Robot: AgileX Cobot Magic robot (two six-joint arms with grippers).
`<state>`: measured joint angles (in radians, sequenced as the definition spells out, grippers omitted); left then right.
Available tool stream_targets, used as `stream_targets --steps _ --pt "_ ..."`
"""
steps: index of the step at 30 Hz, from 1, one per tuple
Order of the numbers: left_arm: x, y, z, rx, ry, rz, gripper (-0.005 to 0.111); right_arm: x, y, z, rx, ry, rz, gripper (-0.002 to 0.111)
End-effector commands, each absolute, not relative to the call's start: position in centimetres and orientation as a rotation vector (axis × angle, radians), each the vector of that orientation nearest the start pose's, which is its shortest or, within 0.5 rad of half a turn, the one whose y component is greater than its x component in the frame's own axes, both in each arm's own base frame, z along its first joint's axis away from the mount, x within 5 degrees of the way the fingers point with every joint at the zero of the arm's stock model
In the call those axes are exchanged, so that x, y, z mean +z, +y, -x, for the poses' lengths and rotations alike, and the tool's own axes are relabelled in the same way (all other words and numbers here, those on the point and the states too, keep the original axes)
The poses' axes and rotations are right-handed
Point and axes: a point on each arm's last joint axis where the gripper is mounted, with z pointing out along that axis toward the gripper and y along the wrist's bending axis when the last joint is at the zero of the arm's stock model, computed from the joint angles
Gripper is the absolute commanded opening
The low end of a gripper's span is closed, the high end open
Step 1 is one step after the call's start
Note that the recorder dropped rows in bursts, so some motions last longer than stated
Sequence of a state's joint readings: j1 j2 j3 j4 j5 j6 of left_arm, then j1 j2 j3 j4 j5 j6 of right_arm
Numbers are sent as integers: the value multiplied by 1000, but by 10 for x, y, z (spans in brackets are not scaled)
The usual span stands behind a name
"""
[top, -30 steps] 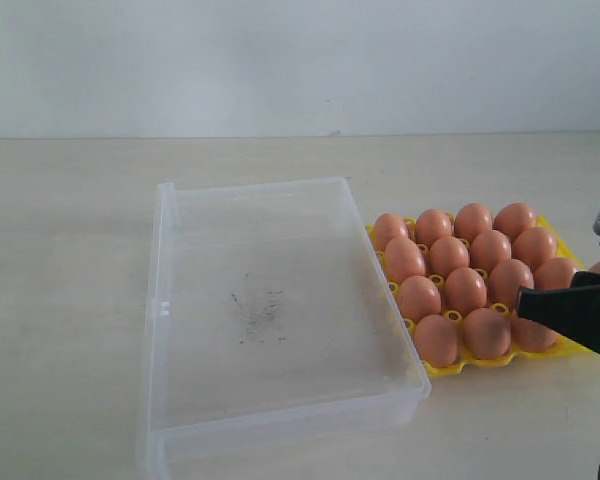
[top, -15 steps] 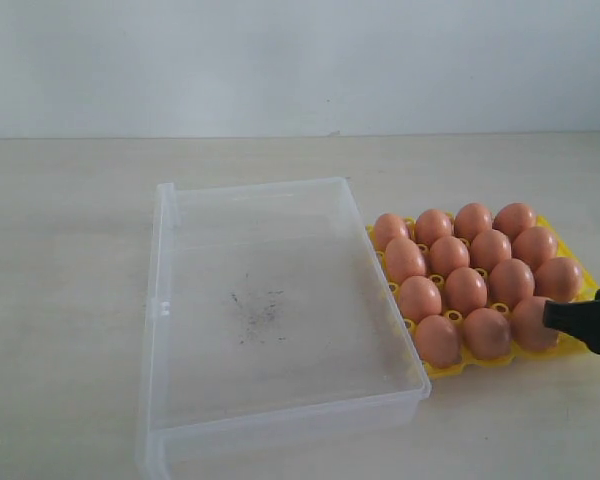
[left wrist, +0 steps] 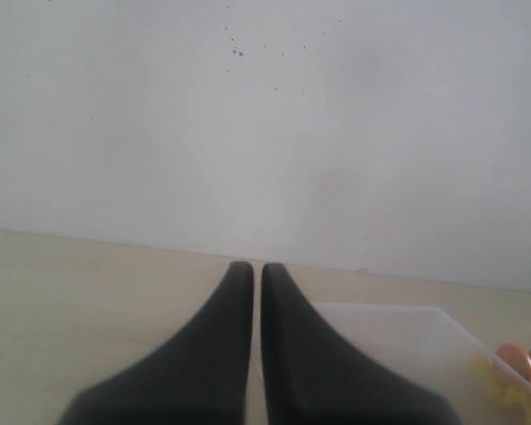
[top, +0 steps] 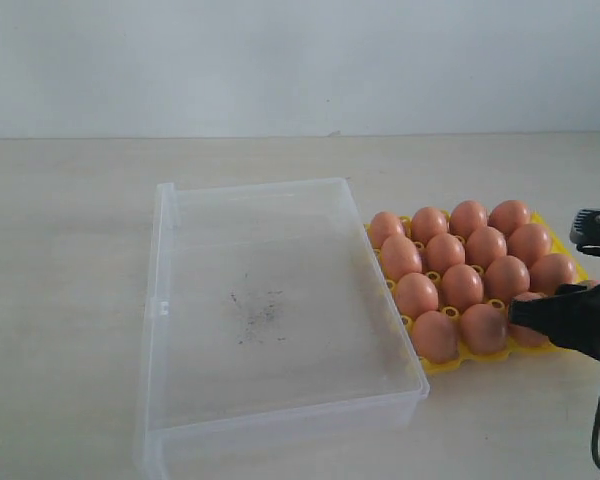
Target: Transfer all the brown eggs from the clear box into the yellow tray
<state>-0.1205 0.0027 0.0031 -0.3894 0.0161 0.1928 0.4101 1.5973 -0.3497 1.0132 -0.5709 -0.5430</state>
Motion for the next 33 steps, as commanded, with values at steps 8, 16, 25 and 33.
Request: stream_targets --steps 8,16,25,33 --pt "213 -7 -56 -277 1488 65 4 104 59 -221 -133 2363 -20 68" --pt "213 -7 -56 -277 1488 65 4 114 57 -223 -148 2295 -20 75" --pt "213 -7 -56 -277 1488 65 4 194 67 -206 49 2019 49 64" --pt "213 -7 -56 -277 1488 65 4 190 77 -192 187 2165 161 1"
